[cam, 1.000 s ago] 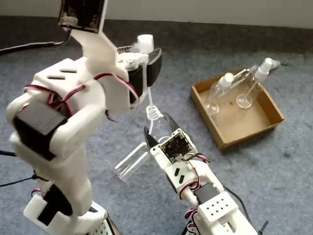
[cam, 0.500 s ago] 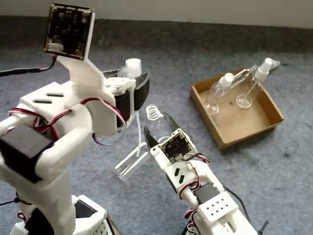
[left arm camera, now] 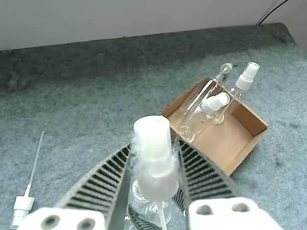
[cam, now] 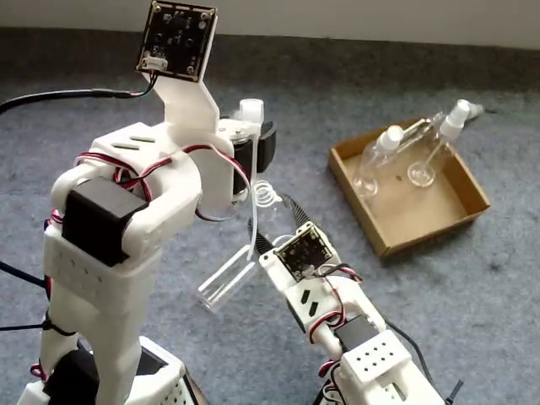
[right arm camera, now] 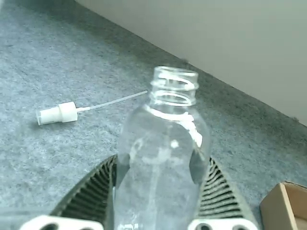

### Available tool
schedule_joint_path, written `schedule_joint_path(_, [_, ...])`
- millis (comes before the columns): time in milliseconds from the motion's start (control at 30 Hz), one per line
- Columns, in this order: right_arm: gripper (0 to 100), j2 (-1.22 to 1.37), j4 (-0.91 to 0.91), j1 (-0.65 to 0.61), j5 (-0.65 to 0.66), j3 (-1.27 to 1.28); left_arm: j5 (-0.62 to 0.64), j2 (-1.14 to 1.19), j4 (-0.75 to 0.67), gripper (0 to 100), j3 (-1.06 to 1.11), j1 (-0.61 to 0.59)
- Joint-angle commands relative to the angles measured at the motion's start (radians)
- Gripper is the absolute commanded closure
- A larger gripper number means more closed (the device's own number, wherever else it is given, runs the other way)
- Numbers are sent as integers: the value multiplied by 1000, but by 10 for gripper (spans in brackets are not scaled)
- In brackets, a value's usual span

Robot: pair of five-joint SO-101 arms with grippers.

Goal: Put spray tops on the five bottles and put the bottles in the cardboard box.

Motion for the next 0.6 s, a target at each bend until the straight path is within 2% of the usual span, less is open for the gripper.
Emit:
schedule_joint_path(0, [929, -19, -27, -7, -6, 148, -11, -28, -21, 995, 5, -5])
schedule_joint_path(200, [929, -19, -27, -7, -5, 148, -11, -102, 78, 995, 8, 2])
schedule_joint_path(367, [929, -19, -27, -7, -5, 148, -11, -202, 91, 995, 13, -4])
schedule_joint_path(567, [929, -19, -27, -7, -5, 150, -11, -278, 80, 995, 209, -4])
